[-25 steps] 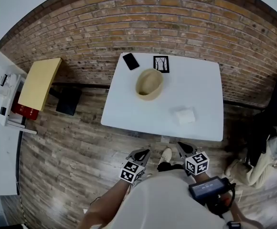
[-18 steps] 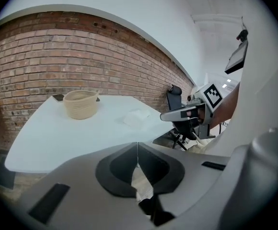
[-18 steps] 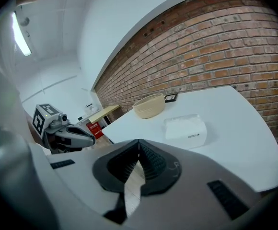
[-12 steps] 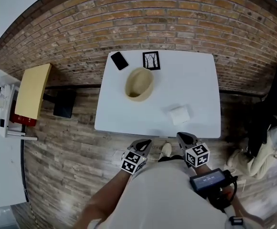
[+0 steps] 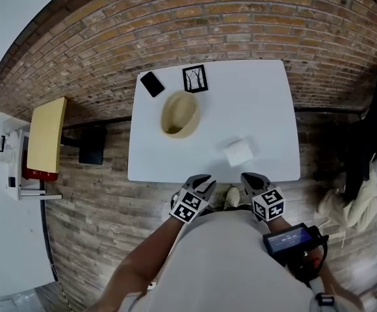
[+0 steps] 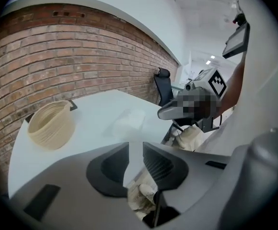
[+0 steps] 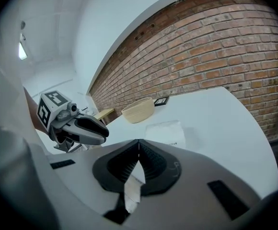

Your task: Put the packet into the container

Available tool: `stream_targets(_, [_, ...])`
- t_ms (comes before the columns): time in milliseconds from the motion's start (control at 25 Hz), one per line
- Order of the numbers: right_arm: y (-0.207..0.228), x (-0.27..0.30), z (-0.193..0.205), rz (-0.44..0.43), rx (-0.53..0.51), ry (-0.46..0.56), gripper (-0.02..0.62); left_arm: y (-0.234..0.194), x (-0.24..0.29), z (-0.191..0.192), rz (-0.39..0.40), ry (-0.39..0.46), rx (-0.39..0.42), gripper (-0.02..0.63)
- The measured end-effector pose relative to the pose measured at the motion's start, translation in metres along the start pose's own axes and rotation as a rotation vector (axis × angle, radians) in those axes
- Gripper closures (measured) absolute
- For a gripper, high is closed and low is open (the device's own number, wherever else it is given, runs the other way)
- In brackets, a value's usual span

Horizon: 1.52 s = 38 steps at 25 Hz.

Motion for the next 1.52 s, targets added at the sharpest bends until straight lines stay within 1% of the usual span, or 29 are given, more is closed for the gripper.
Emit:
stream_targets(80, [0.005,-0.003,0.001,0.020,0.010,0.004,0.588,-0.001,0.013,-0.009,0.027,-0.019,0.020,0.503])
stream_targets(160, [0.011,-0.008,0.000,0.042,0.018,0.009,0.588,-0.001,0.028,-0.021,0.046,-0.029,0.047,0.482])
stream_targets(240, [0.016,-0.013,-0.001,0.065,0.028,0.022,0.588,-0.002,0.045,-0.035,0.055,-0.040,0.099,0.460])
stream_targets(320, [0.021,-0.018,-0.002,0.095,0.043,0.036,0.588,-0.004,0.061,-0.048,0.063,-0.063,0.160,0.408])
stream_targets(400, [0.026,-0.022,-0.001,0.126,0.060,0.044,0.588,-0.007,0.077,-0.057,0.081,-0.099,0.219,0.362])
stream_targets(480, [0.029,-0.024,0.000,0.152,0.070,0.044,0.588,-0.009,0.093,-0.062,0.110,-0.143,0.262,0.359])
stream_targets(520, [0.030,-0.024,-0.001,0.161,0.074,0.044,0.588,-0.011,0.100,-0.065,0.124,-0.164,0.275,0.342])
stream_targets(600, [0.031,-0.026,-0.003,0.179,0.081,0.049,0.588,-0.012,0.115,-0.068,0.150,-0.206,0.294,0.280])
stream_targets(720, [0.034,-0.028,-0.005,0.206,0.089,0.049,0.588,-0.012,0.132,-0.067,0.179,-0.277,0.324,0.225])
stream_targets(800, [0.038,-0.029,-0.007,0.223,0.088,0.045,0.588,-0.013,0.142,-0.064,0.180,-0.317,0.348,0.224])
stream_targets(880, [0.041,-0.032,-0.008,0.243,0.093,0.044,0.588,-0.014,0.148,-0.063,0.168,-0.334,0.371,0.224])
stream_targets(1040, [0.043,-0.035,-0.009,0.276,0.105,0.043,0.588,-0.014,0.148,-0.061,0.167,-0.321,0.366,0.230])
stream_targets(1200, [0.040,-0.031,-0.011,0.288,0.108,0.042,0.588,-0.017,0.140,-0.061,0.191,-0.301,0.361,0.277])
stream_targets(1360, [0.036,-0.020,-0.020,0.280,0.090,0.037,0.588,-0.025,0.124,-0.055,0.212,-0.293,0.318,0.299])
stream_targets(1520, [0.034,0.003,-0.034,0.247,0.050,0.031,0.588,-0.044,0.100,-0.050,0.199,-0.259,0.261,0.306])
Point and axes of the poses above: the fingertips, and each gripper's own axes: x forward along the fingers, y to its right, z out of its underside, the point moved 7 cm from there along -x, backward along the fingers, and after that the axes turned 7 degrees about y, right-handed, at the moved point
